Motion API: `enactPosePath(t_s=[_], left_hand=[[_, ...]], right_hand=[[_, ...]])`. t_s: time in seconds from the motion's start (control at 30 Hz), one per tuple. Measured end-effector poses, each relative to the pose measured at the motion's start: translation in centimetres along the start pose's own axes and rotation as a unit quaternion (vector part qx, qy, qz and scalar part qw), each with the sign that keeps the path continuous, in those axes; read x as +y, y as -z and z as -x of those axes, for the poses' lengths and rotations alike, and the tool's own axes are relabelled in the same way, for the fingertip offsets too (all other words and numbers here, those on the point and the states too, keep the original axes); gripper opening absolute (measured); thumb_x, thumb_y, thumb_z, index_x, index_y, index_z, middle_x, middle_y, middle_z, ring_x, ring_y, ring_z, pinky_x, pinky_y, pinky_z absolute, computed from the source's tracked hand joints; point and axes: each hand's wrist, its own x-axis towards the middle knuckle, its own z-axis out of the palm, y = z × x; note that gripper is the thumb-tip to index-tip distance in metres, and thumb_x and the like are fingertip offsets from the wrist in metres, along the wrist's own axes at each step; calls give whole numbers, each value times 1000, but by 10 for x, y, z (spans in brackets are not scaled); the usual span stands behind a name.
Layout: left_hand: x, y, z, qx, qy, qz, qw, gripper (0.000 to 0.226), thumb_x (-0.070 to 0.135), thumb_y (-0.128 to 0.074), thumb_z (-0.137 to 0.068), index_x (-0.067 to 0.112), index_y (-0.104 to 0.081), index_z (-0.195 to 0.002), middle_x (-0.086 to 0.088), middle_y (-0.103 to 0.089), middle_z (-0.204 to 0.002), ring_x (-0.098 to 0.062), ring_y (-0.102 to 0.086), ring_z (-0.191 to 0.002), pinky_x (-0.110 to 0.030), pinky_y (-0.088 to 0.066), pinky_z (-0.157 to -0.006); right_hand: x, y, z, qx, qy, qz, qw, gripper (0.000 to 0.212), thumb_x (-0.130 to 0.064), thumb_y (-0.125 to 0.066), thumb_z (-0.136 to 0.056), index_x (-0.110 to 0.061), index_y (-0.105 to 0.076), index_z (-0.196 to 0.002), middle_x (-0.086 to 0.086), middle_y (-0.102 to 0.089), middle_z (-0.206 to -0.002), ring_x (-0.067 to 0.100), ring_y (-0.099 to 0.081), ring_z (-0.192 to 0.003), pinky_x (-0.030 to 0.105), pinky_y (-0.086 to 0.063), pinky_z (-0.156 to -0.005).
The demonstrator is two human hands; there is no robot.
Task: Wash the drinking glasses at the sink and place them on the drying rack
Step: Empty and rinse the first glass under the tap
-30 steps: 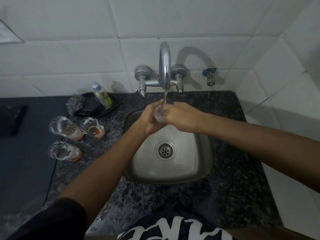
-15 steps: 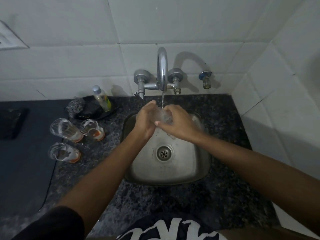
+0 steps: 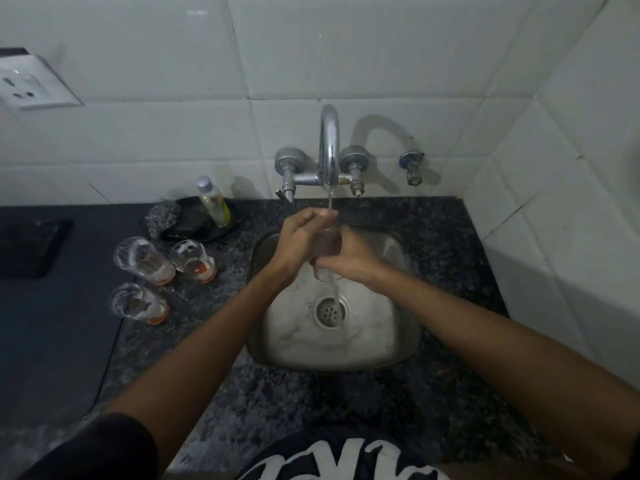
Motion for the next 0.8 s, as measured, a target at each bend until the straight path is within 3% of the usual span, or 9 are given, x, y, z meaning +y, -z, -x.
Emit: enactPosePath(t_s=[0.13, 0.23, 0.33, 0.4, 0.47, 0.53, 0.67, 0.73, 0.8], left_hand=[[4, 9, -5, 18, -56, -8, 998, 14, 9, -62, -100, 8, -76, -105, -15, -77, -103, -26, -73, -98, -42, -58, -93], [4, 17, -13, 100, -72, -13, 992, 13, 4, -67, -96, 4, -66, -109, -20, -75, -100, -34, -75, -94, -42, -62, -85], [-4, 25, -27, 215, -32, -22, 976, 23, 15, -75, -93, 16, -53, -100, -18, -69, -99, -38, -74, -88, -46, -64, -78], [-12, 30, -41, 247, 16, -38, 968, 37, 29, -81, -87, 22, -47, -99, -14, -68, -101, -34, -74, -90, -46, -64, -78], [-16, 35, -55, 247, 54, -94, 963, 49, 43, -83, -80, 20, -49, -108, -9, -68, -106, -27, -73, -94, -48, -63, -84], [-15, 35, -67, 239, 66, -145, 958, 53, 44, -79, -83, 13, -54, -118, -8, -69, -110, -25, -71, -98, -47, -61, -88], [-7, 31, -84, 214, 23, -220, 952, 22, 21, -64, -97, 6, -66, -114, -13, -72, -101, -29, -72, -92, -39, -60, -75], [-5, 30, -86, 209, 8, -249, 946, 15, 10, -59, -98, 3, -68, -108, -12, -71, -94, -29, -71, -88, -38, -58, -69], [-5, 29, -84, 202, -31, -305, 930, 14, 6, -55, -99, 0, -67, -104, -9, -66, -88, -27, -65, -82, -32, -45, -65]], right_hand=[[6, -5, -4, 28, 8, -3, 1000, 61, -16, -87, -73, -18, -51, -122, -6, -65, -109, 9, -65, -100, 31, -58, -87], [9, -5, -6, 47, 30, -18, 998, 62, -12, -88, -70, -15, -52, -120, 0, -67, -110, 15, -67, -101, 34, -57, -85], [8, -1, -9, 58, 54, -35, 996, 63, -6, -88, -69, -15, -54, -121, 1, -69, -110, 15, -68, -99, 29, -55, -82], [7, 0, -12, 60, 68, -42, 995, 63, -6, -89, -68, -17, -57, -121, 0, -70, -110, 15, -69, -100, 28, -56, -83], [7, 0, -14, 58, 79, -45, 994, 62, -8, -91, -68, -20, -60, -120, -3, -72, -110, 12, -70, -100, 26, -57, -84], [7, 0, -17, 62, 86, -49, 993, 60, -10, -92, -68, -22, -63, -119, -6, -74, -109, 10, -71, -100, 26, -57, -87], [7, -1, -19, 71, 89, -48, 992, 59, -13, -94, -68, -24, -66, -118, -7, -74, -109, 9, -72, -99, 29, -58, -89], [8, -1, -19, 81, 97, -39, 991, 57, -14, -94, -68, -23, -66, -118, -8, -74, -107, 7, -71, -97, 24, -57, -86], [8, 0, -18, 87, 111, -24, 990, 56, -15, -94, -69, -21, -66, -117, -9, -74, -106, 4, -70, -95, 18, -55, -83]])
